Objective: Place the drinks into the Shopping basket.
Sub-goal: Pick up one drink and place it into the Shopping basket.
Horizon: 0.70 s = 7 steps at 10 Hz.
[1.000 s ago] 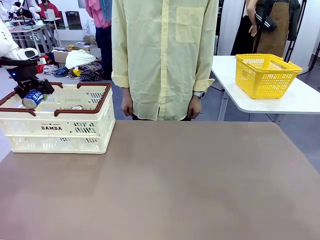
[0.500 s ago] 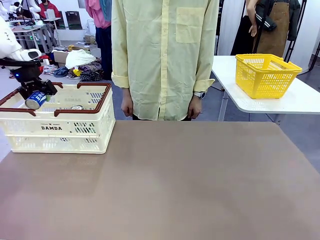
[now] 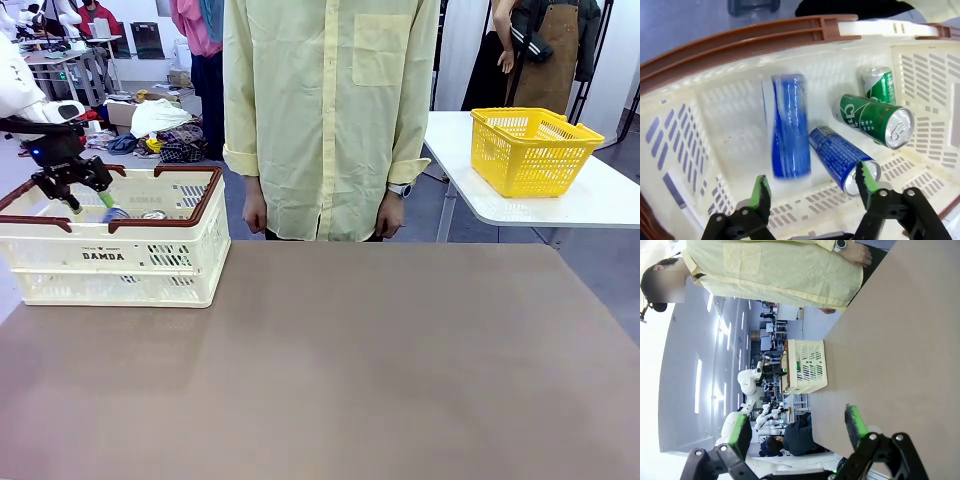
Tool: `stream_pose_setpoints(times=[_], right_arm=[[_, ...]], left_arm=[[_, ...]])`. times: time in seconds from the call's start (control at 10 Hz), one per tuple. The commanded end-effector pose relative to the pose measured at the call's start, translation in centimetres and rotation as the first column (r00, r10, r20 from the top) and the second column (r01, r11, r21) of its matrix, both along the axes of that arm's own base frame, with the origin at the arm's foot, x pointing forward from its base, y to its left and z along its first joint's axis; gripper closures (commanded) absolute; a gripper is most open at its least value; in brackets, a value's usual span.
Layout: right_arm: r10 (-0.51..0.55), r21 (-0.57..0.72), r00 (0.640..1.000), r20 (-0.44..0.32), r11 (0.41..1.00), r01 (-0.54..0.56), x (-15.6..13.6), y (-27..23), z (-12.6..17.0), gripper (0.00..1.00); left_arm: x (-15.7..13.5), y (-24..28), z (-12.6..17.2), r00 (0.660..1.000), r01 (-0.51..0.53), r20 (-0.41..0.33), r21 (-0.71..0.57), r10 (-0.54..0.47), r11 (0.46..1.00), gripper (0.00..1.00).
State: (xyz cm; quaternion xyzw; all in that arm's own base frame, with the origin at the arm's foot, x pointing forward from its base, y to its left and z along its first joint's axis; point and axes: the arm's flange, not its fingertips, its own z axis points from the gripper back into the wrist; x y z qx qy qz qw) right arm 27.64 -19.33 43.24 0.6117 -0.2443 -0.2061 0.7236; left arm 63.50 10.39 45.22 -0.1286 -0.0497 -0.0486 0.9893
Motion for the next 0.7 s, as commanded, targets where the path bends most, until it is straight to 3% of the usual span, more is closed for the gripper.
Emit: stream_pose_setpoints(times=[0.0, 0.4, 0.6], right_arm=[[-0.005, 0.008, 1.000, 0.031, 1.000, 0.005, 0.4, -0.1, 0.2, 0.00], [-0.005, 0.008, 1.000, 0.031, 1.000, 0.005, 0.4, -0.1, 0.2, 0.00], [-0.005, 0.008, 1.000, 0.031, 1.000, 0.005, 0.4, -0.1, 0.2, 0.00]], left_arm=[[0.2, 0.0, 0.2, 1.000, -0.005, -0.020, -0.006, 0.005, 1.000, 0.00], [0.0, -0.1, 0.7, 1.000, 0.009, -0.006, -0.014, -0.009, 1.000, 0.00], [-2.0, 0.1, 3.3, 0.998, 0.055, 0.044, -0.076, -0.052, 0.996, 0.00]])
